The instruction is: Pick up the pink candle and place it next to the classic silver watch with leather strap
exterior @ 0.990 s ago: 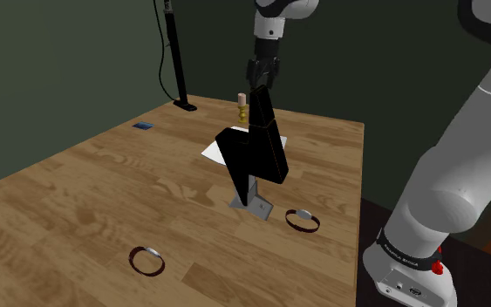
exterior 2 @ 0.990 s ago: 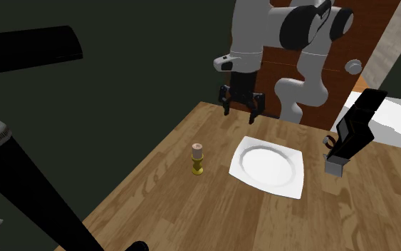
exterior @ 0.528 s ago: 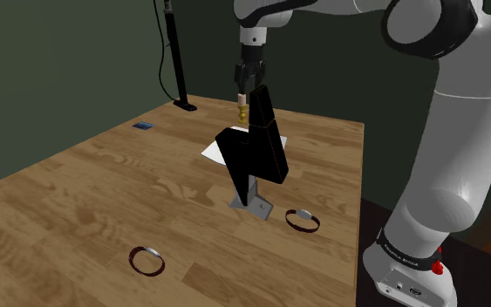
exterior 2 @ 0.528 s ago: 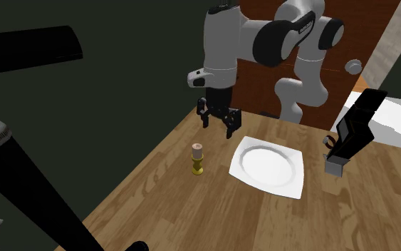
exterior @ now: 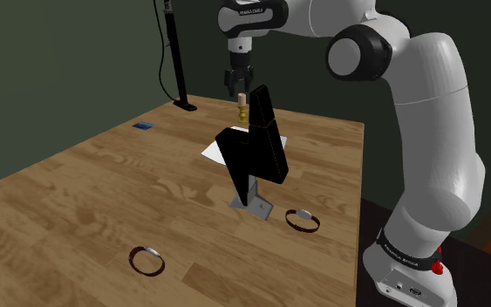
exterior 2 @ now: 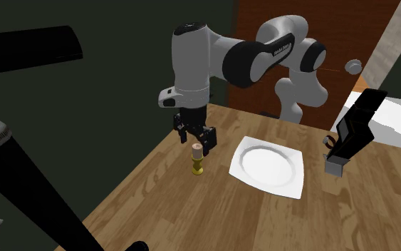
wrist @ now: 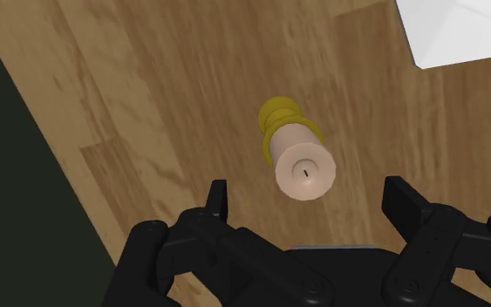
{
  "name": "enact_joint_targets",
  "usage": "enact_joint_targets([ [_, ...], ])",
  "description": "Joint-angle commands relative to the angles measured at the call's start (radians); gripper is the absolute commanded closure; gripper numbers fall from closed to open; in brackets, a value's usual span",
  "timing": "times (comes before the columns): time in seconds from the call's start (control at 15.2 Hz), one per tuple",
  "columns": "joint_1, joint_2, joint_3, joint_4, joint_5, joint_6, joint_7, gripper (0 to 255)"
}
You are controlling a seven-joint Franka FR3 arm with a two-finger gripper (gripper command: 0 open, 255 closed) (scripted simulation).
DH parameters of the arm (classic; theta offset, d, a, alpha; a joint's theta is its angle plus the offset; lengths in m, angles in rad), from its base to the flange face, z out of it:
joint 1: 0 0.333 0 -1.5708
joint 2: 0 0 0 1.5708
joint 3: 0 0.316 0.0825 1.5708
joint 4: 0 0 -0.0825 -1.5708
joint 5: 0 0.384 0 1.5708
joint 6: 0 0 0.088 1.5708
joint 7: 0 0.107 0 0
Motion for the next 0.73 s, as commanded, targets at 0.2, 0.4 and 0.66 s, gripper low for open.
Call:
enact_joint_targets([
  [0.2,0.003,0.007,0.001,-0.056,0.001,0.063,-0.003,0],
  [0.4,0.004,0.006,0.001,-0.080,0.001,0.085,-0.003,0],
  [0.66,0.004,0.006,0.001,-0.080,0.001,0.085,-0.003,0],
])
